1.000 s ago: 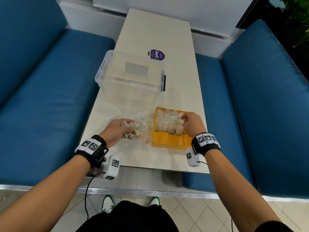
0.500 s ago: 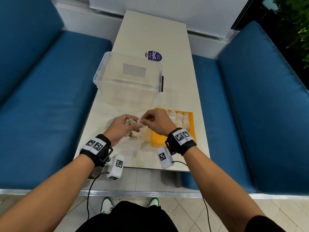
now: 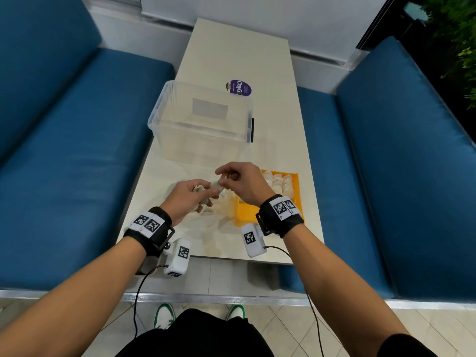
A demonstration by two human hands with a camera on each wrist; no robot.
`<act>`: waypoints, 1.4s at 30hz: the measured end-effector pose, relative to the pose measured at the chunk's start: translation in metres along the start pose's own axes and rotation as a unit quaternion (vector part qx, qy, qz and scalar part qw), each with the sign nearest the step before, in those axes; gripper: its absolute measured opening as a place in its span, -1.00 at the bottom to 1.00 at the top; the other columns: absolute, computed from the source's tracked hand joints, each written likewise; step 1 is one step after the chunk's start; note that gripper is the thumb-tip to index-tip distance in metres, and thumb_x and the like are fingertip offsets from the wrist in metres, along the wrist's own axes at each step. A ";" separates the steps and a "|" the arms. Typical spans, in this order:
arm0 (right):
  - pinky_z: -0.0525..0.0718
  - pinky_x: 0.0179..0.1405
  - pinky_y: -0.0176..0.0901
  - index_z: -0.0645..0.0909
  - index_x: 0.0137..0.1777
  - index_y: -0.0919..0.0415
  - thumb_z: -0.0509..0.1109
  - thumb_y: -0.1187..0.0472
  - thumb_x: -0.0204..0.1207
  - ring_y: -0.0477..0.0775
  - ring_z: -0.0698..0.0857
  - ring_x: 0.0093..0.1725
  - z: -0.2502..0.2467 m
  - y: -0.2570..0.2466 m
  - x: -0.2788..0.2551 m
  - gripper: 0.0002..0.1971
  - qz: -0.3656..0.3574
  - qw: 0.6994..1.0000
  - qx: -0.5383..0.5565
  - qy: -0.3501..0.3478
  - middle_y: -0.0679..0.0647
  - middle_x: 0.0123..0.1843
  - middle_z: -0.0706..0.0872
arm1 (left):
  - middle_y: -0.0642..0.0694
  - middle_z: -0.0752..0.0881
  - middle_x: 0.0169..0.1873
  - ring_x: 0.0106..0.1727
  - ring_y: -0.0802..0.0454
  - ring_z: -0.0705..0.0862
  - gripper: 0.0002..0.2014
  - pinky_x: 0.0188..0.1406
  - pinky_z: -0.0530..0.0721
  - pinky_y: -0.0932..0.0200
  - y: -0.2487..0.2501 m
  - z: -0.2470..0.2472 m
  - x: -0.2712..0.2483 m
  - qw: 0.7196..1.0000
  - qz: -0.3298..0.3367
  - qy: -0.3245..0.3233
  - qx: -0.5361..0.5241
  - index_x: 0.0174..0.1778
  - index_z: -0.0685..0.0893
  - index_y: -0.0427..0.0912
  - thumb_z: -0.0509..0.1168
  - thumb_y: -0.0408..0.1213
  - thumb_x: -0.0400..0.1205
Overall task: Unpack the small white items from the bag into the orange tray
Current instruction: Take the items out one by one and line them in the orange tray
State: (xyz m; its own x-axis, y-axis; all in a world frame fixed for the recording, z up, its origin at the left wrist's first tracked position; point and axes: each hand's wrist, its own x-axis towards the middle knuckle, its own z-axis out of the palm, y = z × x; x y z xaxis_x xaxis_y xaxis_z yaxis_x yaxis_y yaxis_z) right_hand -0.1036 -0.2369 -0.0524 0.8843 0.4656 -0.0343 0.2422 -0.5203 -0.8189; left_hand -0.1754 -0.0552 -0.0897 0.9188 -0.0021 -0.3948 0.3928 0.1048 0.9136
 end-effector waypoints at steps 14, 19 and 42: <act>0.79 -0.15 -0.10 0.80 0.05 0.13 0.49 0.08 0.58 0.05 0.83 -0.19 0.008 0.001 -0.003 -0.84 0.065 0.996 0.016 0.057 0.02 -0.13 0.84 | -0.35 0.87 0.01 -0.28 -0.09 0.73 -0.63 -0.40 0.52 0.13 0.002 0.003 -0.007 0.999 0.000 -0.001 -0.032 0.30 0.59 -0.52 0.43 -0.32 0.71; 0.79 -0.26 -0.14 0.79 0.02 0.22 0.59 0.14 0.53 0.02 0.82 -0.31 0.007 -0.001 -0.005 -0.83 0.049 0.998 0.023 0.035 0.02 -0.24 0.82 | -0.38 0.86 0.03 -0.28 -0.10 0.73 -0.66 -0.40 0.52 0.12 0.001 0.003 -0.008 0.999 -0.002 0.001 -0.037 0.28 0.59 -0.48 0.43 -0.31 0.71; 0.63 -0.04 -0.30 0.85 0.00 0.11 0.57 0.15 0.56 -0.07 0.73 -0.11 -0.061 0.035 -0.026 -0.91 0.042 0.989 -0.135 0.047 -0.07 -0.11 0.84 | -0.24 0.71 -0.19 -0.21 -0.10 0.71 -0.80 -0.42 0.54 0.11 -0.012 0.000 0.001 0.998 -0.049 0.032 0.012 0.21 0.71 -0.33 0.36 -0.53 0.68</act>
State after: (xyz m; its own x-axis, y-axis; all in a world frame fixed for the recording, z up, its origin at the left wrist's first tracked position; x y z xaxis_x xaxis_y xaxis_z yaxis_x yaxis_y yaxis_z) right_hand -0.0937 -0.3107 -0.0455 0.9359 0.3507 -0.0327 0.2523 -0.7322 -0.6326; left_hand -0.1794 -0.0566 -0.1009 0.8717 0.0526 -0.4873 0.4824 0.0828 0.8720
